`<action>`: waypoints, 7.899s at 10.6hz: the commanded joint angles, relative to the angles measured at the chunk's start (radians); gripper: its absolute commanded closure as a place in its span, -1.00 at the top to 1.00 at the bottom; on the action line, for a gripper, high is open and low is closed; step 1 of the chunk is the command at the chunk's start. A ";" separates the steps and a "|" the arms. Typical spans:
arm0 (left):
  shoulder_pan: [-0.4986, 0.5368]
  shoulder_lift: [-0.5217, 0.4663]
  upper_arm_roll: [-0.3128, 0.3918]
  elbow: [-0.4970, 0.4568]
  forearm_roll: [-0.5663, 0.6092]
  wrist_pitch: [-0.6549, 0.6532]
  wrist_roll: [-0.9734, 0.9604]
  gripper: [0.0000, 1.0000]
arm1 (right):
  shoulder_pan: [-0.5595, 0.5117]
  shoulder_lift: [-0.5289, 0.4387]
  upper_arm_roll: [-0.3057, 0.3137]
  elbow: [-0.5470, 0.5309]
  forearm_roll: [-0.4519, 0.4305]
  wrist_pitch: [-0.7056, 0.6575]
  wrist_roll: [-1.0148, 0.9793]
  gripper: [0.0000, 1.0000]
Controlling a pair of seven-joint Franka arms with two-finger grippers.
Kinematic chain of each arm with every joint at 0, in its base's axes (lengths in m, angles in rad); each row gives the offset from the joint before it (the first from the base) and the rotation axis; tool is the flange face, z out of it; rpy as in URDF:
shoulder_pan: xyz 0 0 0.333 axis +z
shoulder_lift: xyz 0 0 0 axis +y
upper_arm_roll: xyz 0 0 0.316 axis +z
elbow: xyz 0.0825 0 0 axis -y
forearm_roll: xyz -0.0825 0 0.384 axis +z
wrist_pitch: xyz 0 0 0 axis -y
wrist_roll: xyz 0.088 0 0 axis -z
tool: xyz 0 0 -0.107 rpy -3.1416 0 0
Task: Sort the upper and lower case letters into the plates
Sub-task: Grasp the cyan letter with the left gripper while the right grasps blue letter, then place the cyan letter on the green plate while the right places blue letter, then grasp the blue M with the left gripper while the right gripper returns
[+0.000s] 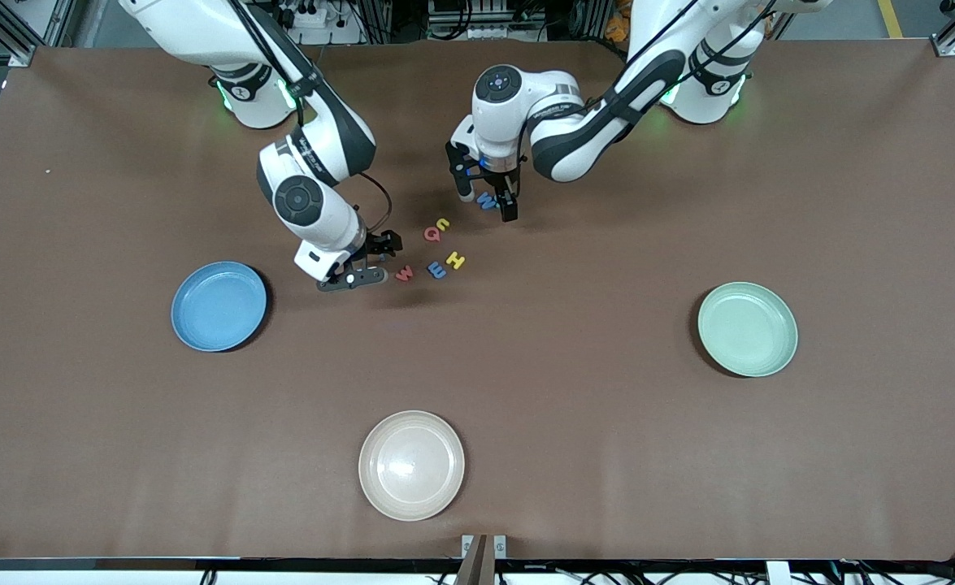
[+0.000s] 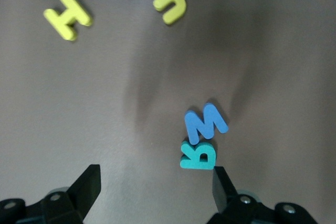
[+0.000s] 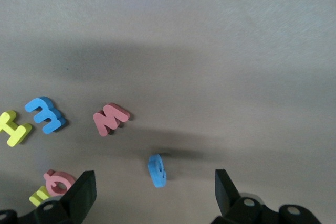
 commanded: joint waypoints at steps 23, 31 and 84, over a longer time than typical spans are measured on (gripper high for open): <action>-0.006 0.001 0.040 -0.043 0.179 -0.050 -0.151 -1.00 | 0.041 0.069 0.003 -0.035 -0.036 0.056 0.068 -1.00; 0.318 -0.276 0.048 0.043 -0.179 -0.377 -0.088 -1.00 | -0.338 -0.124 -0.007 0.030 -0.023 -0.254 -0.309 -1.00; -0.078 0.133 0.063 0.072 0.058 0.094 -0.346 -1.00 | 0.004 0.189 -0.116 0.474 0.085 -0.374 0.754 1.00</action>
